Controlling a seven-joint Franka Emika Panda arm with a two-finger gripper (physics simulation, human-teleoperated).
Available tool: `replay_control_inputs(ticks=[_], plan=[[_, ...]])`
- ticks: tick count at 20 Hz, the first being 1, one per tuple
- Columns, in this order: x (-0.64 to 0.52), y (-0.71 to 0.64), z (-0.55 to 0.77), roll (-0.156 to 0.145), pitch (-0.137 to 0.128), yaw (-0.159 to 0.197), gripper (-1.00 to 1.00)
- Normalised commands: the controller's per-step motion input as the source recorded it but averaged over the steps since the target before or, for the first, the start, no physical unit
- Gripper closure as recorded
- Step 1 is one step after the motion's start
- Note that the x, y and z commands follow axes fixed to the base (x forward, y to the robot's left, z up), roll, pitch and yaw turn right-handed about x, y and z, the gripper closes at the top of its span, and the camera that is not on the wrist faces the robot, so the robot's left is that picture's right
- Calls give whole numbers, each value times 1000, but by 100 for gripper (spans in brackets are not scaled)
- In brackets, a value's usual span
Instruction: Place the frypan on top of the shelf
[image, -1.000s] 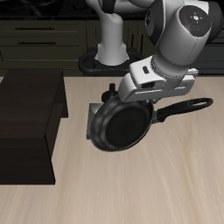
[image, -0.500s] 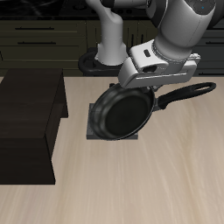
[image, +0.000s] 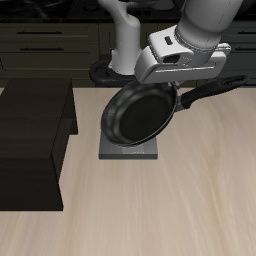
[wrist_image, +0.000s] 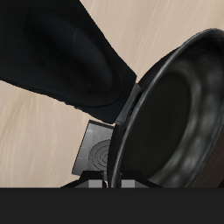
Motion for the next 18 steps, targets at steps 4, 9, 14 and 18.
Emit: replay_control_inputs(ticks=[4, 9, 14, 18], plan=[[-123, -17, 291, -7, -36, 20, 100], [-101, -63, 215, -7, -26, 9, 100], [-54, -49, 168, -14, -15, -5, 100], [-65, -40, 79, 0, 1, -7, 100]])
